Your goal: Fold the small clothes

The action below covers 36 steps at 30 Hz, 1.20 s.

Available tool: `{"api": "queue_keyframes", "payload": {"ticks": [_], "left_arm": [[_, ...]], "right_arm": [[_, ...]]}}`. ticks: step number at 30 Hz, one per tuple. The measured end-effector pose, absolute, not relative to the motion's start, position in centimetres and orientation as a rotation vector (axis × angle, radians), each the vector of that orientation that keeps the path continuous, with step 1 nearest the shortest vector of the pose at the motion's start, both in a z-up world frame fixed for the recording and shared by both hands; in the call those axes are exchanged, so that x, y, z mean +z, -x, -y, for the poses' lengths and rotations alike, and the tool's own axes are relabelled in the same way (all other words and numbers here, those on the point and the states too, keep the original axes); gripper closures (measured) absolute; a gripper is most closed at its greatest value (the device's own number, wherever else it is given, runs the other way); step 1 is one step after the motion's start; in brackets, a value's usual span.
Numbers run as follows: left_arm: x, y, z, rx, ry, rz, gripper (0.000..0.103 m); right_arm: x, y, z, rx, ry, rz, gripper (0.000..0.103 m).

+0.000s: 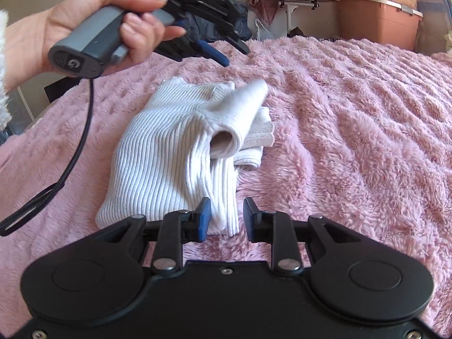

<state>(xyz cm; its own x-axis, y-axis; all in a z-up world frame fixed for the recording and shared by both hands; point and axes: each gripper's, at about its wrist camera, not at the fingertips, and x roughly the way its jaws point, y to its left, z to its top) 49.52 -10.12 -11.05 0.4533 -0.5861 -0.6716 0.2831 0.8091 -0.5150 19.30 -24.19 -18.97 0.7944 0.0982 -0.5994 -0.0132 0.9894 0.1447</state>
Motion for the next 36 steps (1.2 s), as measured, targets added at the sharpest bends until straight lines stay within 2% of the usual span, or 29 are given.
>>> {"api": "queue_keyframes", "payload": {"ticks": [6, 13, 18, 19, 22, 24, 28, 32, 36], "left_arm": [[-10.8, -43.1, 5.2, -0.523, 0.316, -0.963, 0.069], [-15.1, -37.2, 2.8, -0.482, 0.258, -0.995, 0.069], [-17.3, -35.5, 3.1, -0.496, 0.242, -0.986, 0.069], [-17.7, -35.4, 3.3, -0.496, 0.237, -0.99, 0.069], [-19.1, -35.3, 4.1, -0.494, 0.221, -1.004, 0.068], [-19.7, -35.2, 4.4, -0.495, 0.231, -1.008, 0.068], [-20.4, -35.5, 4.8, -0.499, 0.265, -1.011, 0.067], [-20.1, -35.6, 4.9, -0.511, 0.298, -0.994, 0.066], [-19.6, -36.3, 5.9, -0.531, 0.306, -0.981, 0.066]], "right_arm": [[-16.0, -22.6, 30.3, 0.177, -0.271, -0.553, 0.073], [-16.6, -31.1, 32.8, 0.261, -0.299, -0.652, 0.073], [-17.6, -33.8, 31.2, 0.226, -0.234, -0.736, 0.073], [-17.8, -34.1, 31.0, 0.215, -0.232, -0.74, 0.072], [-18.5, -35.3, 30.9, 0.195, -0.27, -0.783, 0.056], [-19.1, -36.2, 31.0, 0.222, -0.325, -0.814, 0.056], [-19.1, -36.7, 30.3, 0.213, -0.31, -0.825, 0.077], [-17.5, -36.3, 29.6, 0.207, -0.253, -0.78, 0.083], [-15.6, -36.5, 29.8, 0.205, -0.232, -0.737, 0.085]]}}
